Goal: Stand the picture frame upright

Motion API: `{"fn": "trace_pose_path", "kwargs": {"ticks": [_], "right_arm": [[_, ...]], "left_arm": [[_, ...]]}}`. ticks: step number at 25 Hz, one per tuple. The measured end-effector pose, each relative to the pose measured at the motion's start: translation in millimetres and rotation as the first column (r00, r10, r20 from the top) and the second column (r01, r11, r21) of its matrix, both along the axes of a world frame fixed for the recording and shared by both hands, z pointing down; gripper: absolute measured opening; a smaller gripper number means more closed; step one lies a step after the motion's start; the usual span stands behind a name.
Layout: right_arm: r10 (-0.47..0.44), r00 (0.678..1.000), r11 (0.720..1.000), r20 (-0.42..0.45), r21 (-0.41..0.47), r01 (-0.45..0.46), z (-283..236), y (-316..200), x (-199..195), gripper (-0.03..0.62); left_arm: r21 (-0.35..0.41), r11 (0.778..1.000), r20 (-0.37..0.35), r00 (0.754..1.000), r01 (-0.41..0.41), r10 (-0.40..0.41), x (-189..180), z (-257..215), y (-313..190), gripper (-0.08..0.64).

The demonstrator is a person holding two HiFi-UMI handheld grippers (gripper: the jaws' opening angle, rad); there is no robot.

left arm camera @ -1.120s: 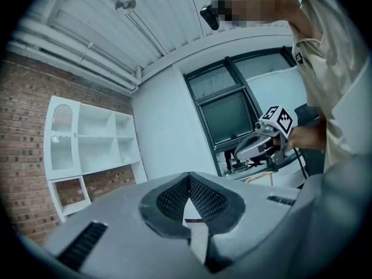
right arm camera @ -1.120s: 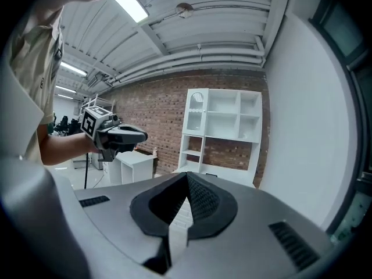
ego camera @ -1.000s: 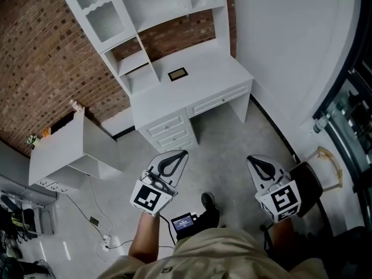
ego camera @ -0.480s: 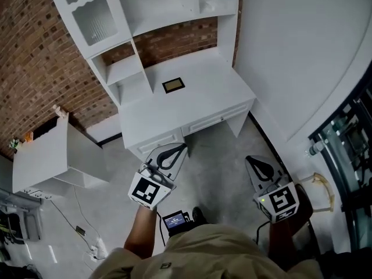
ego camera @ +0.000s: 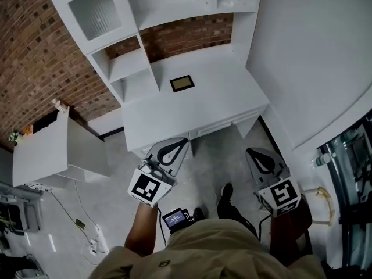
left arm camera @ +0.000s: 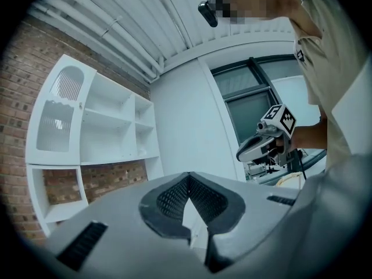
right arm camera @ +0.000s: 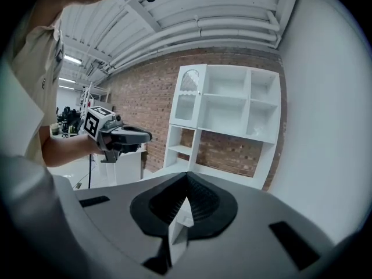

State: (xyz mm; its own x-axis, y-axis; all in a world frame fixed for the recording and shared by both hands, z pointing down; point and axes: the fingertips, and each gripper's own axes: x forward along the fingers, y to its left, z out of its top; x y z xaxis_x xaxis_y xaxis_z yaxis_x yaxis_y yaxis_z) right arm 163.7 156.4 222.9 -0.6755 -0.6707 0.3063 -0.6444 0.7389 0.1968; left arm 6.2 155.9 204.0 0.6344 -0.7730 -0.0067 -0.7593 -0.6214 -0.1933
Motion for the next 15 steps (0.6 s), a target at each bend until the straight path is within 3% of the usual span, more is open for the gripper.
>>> {"fn": "trace_pose_path", "kwargs": {"ticks": [6, 15], "right_arm": [[-0.073, 0.997, 0.997, 0.032, -0.017, 0.073, 19, -72, -6, 0.003], [-0.188, 0.98, 0.98, 0.059, -0.052, 0.191, 26, -217, 9, 0.003]], "left_arm": [[-0.023, 0.997, 0.03, 0.997, 0.077, -0.076, -4, 15, -56, 0.006], [-0.051, 0.981, 0.049, 0.982, 0.187, -0.184, 19, 13, -188, 0.006]]}}
